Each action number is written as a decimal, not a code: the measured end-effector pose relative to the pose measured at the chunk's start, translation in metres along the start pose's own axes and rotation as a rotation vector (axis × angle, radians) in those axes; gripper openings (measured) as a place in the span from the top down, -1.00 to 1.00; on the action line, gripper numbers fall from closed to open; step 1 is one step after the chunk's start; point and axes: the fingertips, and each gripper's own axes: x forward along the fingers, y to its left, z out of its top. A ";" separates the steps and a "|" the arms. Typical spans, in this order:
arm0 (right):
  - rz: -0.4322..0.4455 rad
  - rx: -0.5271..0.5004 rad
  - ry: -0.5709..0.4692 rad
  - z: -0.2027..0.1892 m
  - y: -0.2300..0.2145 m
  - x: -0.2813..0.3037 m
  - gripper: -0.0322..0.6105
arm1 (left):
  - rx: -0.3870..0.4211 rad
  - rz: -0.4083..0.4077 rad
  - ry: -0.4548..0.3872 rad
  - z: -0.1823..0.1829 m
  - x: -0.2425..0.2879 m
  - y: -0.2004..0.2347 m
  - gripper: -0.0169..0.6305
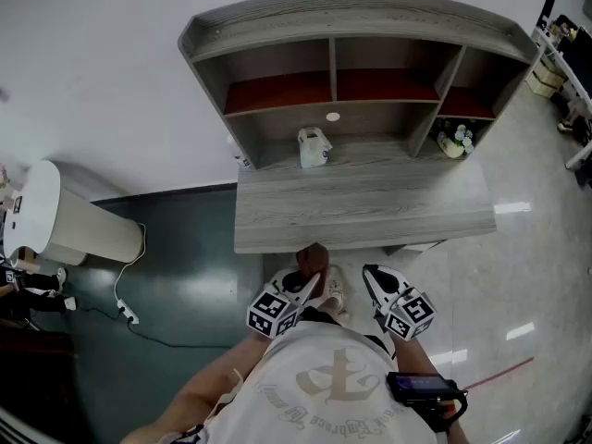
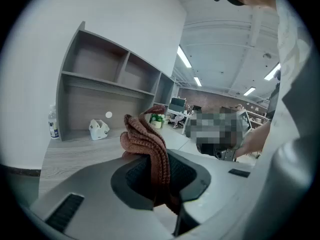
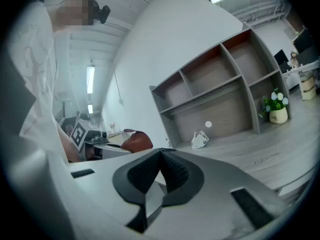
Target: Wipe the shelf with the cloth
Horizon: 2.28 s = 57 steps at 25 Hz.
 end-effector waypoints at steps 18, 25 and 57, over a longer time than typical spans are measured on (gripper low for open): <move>0.016 0.009 -0.012 -0.004 0.026 -0.004 0.89 | -0.009 0.055 -0.003 -0.009 -0.033 -0.004 0.74; 0.030 0.005 -0.002 0.000 0.021 0.001 0.89 | -0.022 0.081 -0.016 -0.003 -0.028 0.007 0.74; -0.070 -0.020 -0.033 0.087 -0.113 0.100 0.89 | -0.144 0.075 -0.125 0.141 0.090 0.154 0.74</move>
